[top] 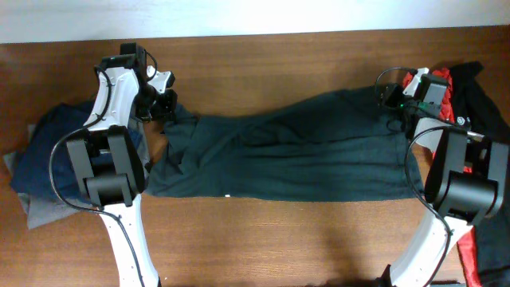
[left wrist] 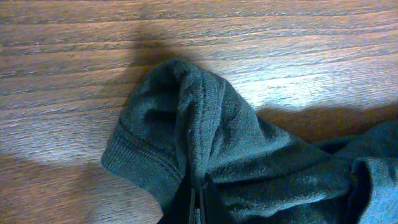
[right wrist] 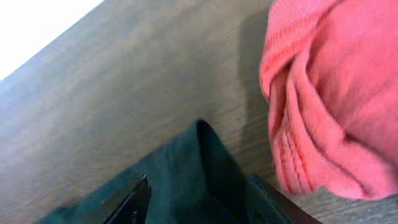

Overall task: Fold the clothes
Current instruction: 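Pull the strip taut, left gripper leftward and right gripper rightward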

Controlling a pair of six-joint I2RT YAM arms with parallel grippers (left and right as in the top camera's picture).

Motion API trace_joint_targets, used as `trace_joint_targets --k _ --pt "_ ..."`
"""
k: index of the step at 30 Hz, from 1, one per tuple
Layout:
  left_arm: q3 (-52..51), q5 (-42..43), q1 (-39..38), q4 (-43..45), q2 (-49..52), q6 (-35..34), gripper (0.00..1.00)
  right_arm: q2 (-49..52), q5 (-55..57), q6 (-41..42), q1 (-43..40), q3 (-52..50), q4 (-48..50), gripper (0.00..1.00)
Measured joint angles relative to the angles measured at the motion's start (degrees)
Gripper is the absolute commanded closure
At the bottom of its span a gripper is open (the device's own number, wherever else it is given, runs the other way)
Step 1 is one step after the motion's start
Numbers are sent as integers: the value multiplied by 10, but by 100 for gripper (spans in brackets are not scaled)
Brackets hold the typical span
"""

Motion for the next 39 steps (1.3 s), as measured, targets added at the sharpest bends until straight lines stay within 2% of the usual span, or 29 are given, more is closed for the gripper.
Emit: trace_joint_targets --k 2,3,6,8,11,17,26,33,39 --pt "0 1 0 0 0 0 100 4 1 1 2 2 9 46" --pt "0 2 0 0 0 0 99 5 2 1 3 2 13 52" --pt "0 2 0 1 0 0 99 11 7 -3 9 2 21 80" --pt "0 3 0 2 0 0 100 14 9 -1 13 2 23 89" --pt "0 3 0 2 0 0 100 16 3 0 15 2 21 96" --pt "0 4 0 2 0 0 99 15 -70 3 -10 7 20 96" --pt "0 5 0 2 0 0 100 -50 -252 3 -114 9 2 96" --pt "0 6 0 0 0 0 99 -79 -325 1 -143 14 -99 96" --pt "0 6 0 -3 0 0 99 -80 -342 -16 -164 15 -209 96"
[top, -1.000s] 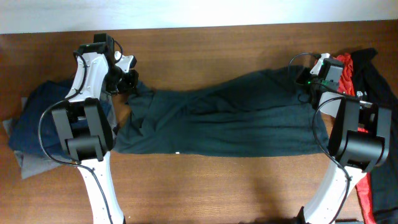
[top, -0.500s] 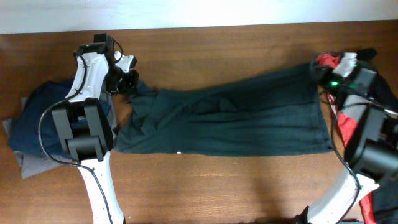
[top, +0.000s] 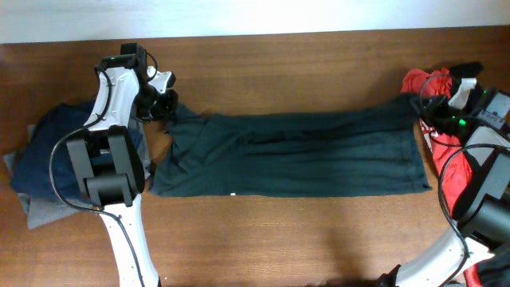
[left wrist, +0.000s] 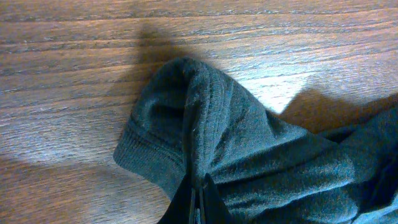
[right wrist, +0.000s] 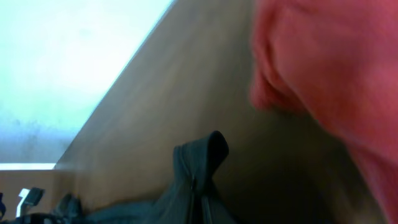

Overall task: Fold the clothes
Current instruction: 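Pull the strip taut, left gripper leftward and right gripper rightward, then release the left corner and raise the left gripper toward the strip's top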

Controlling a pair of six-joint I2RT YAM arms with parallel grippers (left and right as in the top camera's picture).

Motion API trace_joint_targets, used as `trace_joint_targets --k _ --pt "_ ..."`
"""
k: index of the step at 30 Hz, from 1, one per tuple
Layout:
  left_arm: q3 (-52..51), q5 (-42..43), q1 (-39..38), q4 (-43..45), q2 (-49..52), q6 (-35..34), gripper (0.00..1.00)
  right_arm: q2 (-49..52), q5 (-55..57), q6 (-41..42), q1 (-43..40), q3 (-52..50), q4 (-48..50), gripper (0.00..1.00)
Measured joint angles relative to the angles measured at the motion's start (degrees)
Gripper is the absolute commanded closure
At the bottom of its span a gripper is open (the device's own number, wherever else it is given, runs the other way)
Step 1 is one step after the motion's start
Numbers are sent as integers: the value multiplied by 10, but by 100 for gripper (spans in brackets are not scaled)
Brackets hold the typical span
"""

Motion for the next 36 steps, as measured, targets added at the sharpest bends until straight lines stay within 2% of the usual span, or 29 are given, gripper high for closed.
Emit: trace_joint_targets --k 10,21,22,23,25,26,30,34,36 --pt "0 1 0 0 0 0 100 -13 83 -67 -40 1 -147 96" --pt "0 5 0 0 0 0 98 -17 153 -101 -43 1 -206 96" --pt "0 5 0 0 0 0 92 -17 162 -101 -43 1 -212 96" --pt "0 5 0 0 0 0 82 -17 168 -101 -43 1 -215 96" --pt "2 4 0 -5 0 0 56 -17 175 -101 -43 1 -216 96" --pt "8 4 0 -17 0 -3 50 -17 177 -101 -43 1 -215 96" --pt "61 4 0 -93 0 -6 46 -17 178 -101 -44 1 -214 96" --pt "163 16 -2 -179 0 0 42 -18 168 -102 -44 1 -210 96" --pt "206 29 -10 -212 0 12 36 -18 161 -102 -44 1 -206 96"
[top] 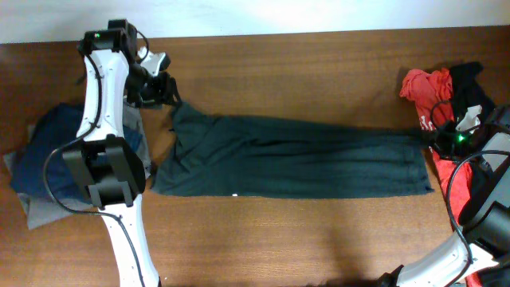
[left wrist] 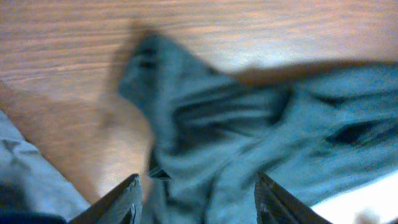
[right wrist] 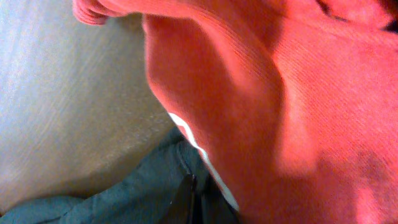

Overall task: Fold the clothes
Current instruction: 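Release the left corner and raise the left gripper toward the strip's top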

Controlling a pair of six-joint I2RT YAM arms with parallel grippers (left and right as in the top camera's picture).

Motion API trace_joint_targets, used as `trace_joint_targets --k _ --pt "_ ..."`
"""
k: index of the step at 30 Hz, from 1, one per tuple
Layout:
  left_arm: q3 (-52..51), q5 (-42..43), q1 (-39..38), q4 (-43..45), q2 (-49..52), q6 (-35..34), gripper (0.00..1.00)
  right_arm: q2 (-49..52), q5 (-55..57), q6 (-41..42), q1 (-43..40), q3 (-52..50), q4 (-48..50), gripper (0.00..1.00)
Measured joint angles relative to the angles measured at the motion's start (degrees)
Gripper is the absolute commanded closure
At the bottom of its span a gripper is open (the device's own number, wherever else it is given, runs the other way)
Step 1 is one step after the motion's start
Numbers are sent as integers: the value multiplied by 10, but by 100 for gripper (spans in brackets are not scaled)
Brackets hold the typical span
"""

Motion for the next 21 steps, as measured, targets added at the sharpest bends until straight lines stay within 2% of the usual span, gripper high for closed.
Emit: trace_joint_targets --k 4,12,21 --pt "20 10 -43 -9 -1 25 28 0 -12 -1 0 0 2 96" --pt "-51 -4 -163 73 1 44 26 0 -22 -2 -1 0 1 96" --pt "-114 -65 -172 136 3 50 26 0 -24 -2 -1 0 1 96"
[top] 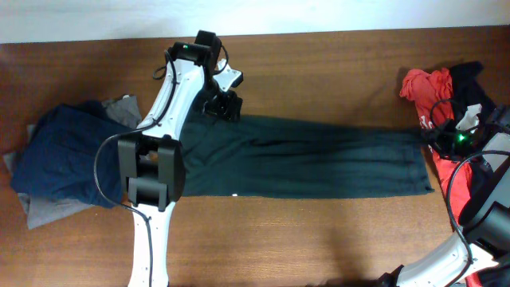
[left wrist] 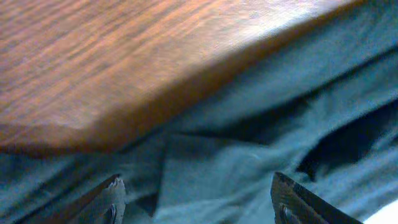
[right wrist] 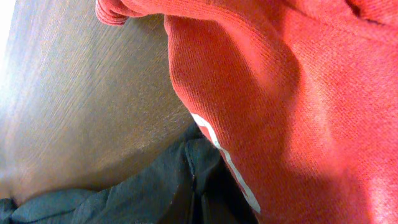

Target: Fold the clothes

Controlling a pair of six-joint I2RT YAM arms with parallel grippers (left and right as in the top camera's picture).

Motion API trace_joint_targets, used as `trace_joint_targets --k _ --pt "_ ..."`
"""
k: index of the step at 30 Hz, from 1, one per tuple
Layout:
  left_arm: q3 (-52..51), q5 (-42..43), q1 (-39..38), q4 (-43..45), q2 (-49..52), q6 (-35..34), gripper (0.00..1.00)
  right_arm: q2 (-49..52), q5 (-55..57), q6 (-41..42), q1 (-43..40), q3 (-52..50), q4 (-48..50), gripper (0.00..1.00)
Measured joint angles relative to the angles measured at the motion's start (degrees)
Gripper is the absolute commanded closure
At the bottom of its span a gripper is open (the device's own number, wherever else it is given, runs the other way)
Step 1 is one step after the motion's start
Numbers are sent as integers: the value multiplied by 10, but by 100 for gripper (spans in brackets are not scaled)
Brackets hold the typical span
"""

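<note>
A dark green garment lies stretched out flat across the middle of the wooden table. My left gripper hovers open over its upper edge, left of centre, both fingers spread wide with only green cloth beneath. At the far right, my right gripper is shut on the garment's upper right corner, pressed against a red cloth.
A dark blue garment on grey cloth is piled at the left edge. Red and black clothes are heaped at the right edge, beside the right arm.
My left gripper, open at the garment's upper left corner, now sits farther right over the upper edge, still open. The right gripper keeps its hold in the same place.
First both grippers were shut on the ends of the rumpled green garment. Then the right end lay farther right and the garment was pulled long. Later the left gripper stood open at the left corner, and now it is over the upper edge.
</note>
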Motion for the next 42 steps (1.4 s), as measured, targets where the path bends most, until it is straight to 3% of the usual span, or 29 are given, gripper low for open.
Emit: trace_joint_targets --k 5,6,8,10,13,15,31,35,39,40,42 --pt "-3 -4 2 -1 6 1 27 0 0 0 0 0 0 96" --pt "-3 -3 2 -5 8 1 31 0 -2 0 0 0 0 96" --pt "-3 -2 2 -10 16 0 46 0 -4 0 0 0 0 96" --pt "-3 3 2 -11 26 2 55 0 -6 0 0 0 0 96" --pt "-4 7 2 -11 37 1 87 0 -8 0 0 0 0 96" --pt "-3 8 2 -17 38 0 92 0 -9 0 0 0 -1 96" --pt "118 16 1 -146 35 1 95 0 -15 0 0 0 -1 96" --pt "118 8 2 -179 35 0 82 0 -17 0 0 0 -1 96" --pt "118 3 2 -177 35 1 75 0 -26 0 0 0 0 96" --pt "118 3 2 -177 35 1 75 0 -28 0 0 0 0 96" --pt "118 2 2 -176 35 0 87 0 -30 0 0 0 0 96"
